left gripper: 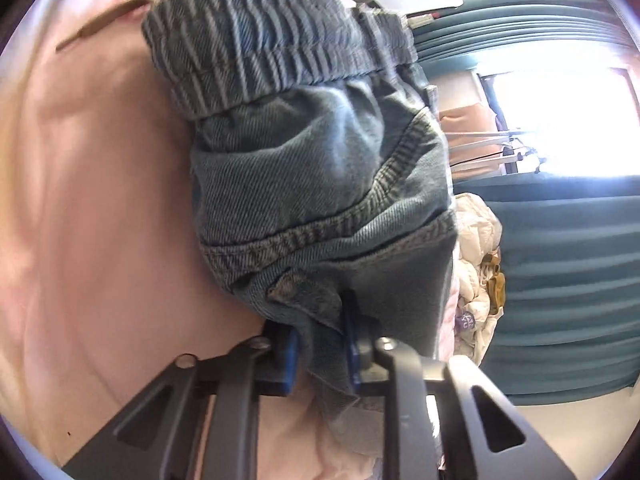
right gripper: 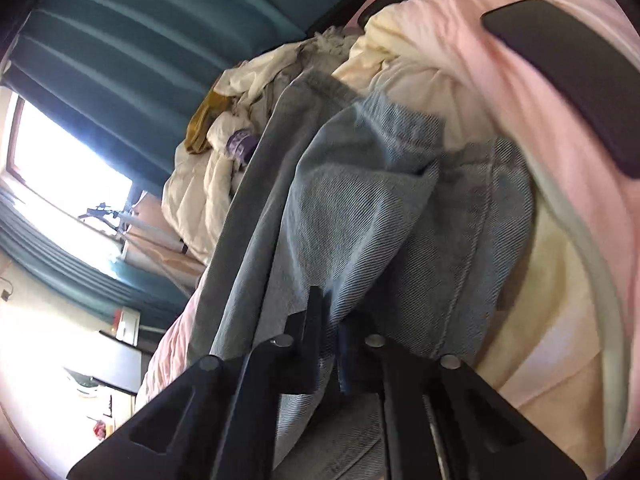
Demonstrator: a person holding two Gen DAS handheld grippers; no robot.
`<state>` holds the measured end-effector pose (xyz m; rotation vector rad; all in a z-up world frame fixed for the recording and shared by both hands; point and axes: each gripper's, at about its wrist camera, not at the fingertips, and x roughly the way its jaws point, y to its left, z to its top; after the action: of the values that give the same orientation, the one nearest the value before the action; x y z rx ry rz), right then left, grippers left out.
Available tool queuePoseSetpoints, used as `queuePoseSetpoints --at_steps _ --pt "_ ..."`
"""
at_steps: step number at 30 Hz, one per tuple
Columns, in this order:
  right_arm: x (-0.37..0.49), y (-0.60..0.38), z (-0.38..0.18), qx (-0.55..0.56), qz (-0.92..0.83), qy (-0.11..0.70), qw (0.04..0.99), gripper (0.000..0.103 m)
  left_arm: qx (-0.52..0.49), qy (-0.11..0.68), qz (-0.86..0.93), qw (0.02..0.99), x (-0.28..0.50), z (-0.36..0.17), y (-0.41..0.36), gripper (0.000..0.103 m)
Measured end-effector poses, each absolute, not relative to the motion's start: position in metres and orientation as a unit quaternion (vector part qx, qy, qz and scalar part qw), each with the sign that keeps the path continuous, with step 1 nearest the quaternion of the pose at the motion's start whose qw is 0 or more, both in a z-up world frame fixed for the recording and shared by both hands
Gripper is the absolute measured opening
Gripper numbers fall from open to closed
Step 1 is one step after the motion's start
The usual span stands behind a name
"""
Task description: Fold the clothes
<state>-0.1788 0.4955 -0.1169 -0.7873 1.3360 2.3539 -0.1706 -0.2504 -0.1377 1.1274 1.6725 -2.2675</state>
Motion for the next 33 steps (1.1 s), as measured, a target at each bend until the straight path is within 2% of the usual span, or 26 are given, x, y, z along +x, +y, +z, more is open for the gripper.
queuePoseSetpoints --at_steps 8,12,18,22,23,24,25,29,33 --pt "-0.127 0.483 -0.052 -0.203 0.861 0.437 0.164 0.001 0.328 0.591 -0.736 0.013 -0.168 -0.128 -0.266 0.011" --pt "-0.126 0.502 -0.072 -0.262 0.838 0.448 0.167 0.001 0.345 0.605 -0.718 0.02 -0.172 -0.142 -0.267 0.011" --pt "-0.118 0.517 -0.087 -0.261 0.82 0.48 0.171 0.002 0.357 0.58 -0.731 0.042 -0.183 -0.139 -0.251 0.011" --pt "-0.113 0.528 -0.097 -0.26 0.807 0.501 0.174 0.014 0.361 0.577 -0.731 0.041 -0.183 -0.136 -0.24 0.011" --pt "-0.112 0.53 -0.099 -0.26 0.803 0.507 0.175 0.019 0.361 0.578 -0.73 0.042 -0.186 -0.138 -0.239 0.011" --pt "-0.11 0.533 -0.102 -0.259 0.799 0.513 0.175 0.032 0.361 0.573 -0.734 0.046 -0.188 -0.135 -0.237 0.011" --pt "-0.108 0.535 -0.107 -0.258 0.79 0.527 0.175 0.039 0.362 0.567 -0.738 0.05 -0.191 -0.132 -0.235 0.011" --pt "-0.11 0.541 -0.127 -0.245 0.763 0.578 0.153 0.039 0.37 0.52 -0.766 0.075 -0.192 -0.113 -0.217 0.013" --pt "-0.115 0.545 -0.131 -0.252 0.771 0.569 0.132 0.039 0.36 0.464 -0.802 0.107 -0.183 -0.082 -0.199 0.02"
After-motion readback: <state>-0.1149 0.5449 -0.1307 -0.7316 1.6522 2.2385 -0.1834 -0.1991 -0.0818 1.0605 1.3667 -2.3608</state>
